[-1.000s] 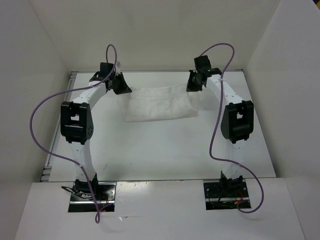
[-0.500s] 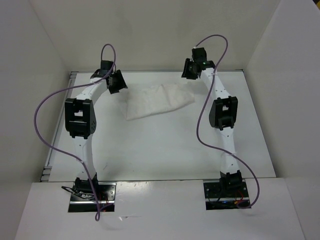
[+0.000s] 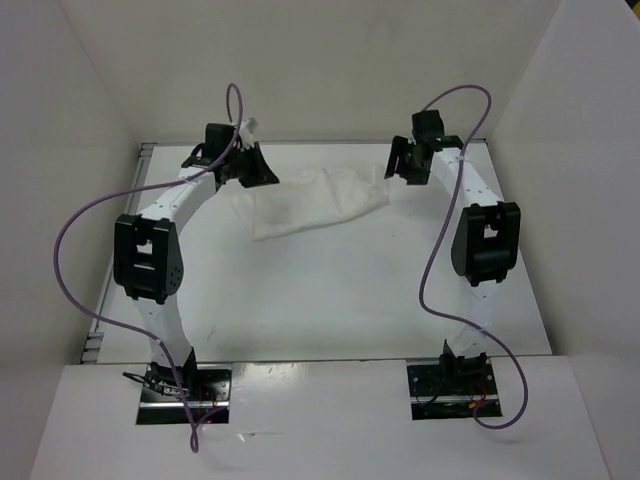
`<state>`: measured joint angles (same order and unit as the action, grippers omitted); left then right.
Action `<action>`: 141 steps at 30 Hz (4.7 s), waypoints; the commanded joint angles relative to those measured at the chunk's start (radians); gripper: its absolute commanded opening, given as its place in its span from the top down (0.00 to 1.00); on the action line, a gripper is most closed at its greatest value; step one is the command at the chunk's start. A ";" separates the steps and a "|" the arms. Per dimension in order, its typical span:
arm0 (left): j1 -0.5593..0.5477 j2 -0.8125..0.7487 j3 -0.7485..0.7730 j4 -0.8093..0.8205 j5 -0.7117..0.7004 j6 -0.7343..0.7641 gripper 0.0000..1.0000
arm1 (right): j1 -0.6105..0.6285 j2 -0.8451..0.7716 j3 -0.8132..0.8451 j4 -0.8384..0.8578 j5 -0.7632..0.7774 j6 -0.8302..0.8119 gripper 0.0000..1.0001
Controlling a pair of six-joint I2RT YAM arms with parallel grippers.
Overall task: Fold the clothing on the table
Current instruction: Fold the skirt
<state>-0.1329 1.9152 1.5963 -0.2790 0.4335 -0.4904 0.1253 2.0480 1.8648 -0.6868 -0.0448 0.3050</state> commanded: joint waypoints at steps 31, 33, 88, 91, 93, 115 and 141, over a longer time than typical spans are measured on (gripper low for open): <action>-0.079 0.519 0.344 0.069 0.114 -0.033 1.00 | -0.053 0.239 -0.047 0.182 -0.602 -0.049 0.46; -0.079 0.536 0.353 0.069 0.105 -0.042 1.00 | -0.064 0.213 -0.108 0.173 -0.647 -0.049 0.48; -0.097 0.280 0.036 0.100 0.218 -0.014 0.99 | -0.185 0.247 -0.279 0.343 -0.785 0.026 0.34; -0.097 0.289 0.047 0.100 0.228 -0.005 0.99 | -0.144 0.282 -0.221 0.296 -0.828 0.011 0.43; -0.097 0.289 0.047 0.090 0.228 -0.005 0.99 | -0.110 0.291 -0.208 0.285 -0.851 -0.003 0.47; -0.174 0.199 0.022 -0.040 0.228 0.092 0.90 | -0.042 0.005 -0.458 0.300 -0.593 0.057 1.00; -0.309 0.412 0.042 -0.106 0.037 0.007 0.95 | -0.004 -0.225 -0.428 0.216 -0.612 0.039 1.00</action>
<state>-0.3893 2.2322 1.6150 -0.4068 0.5053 -0.4835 0.0963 1.9564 1.3987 -0.4366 -0.6426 0.3573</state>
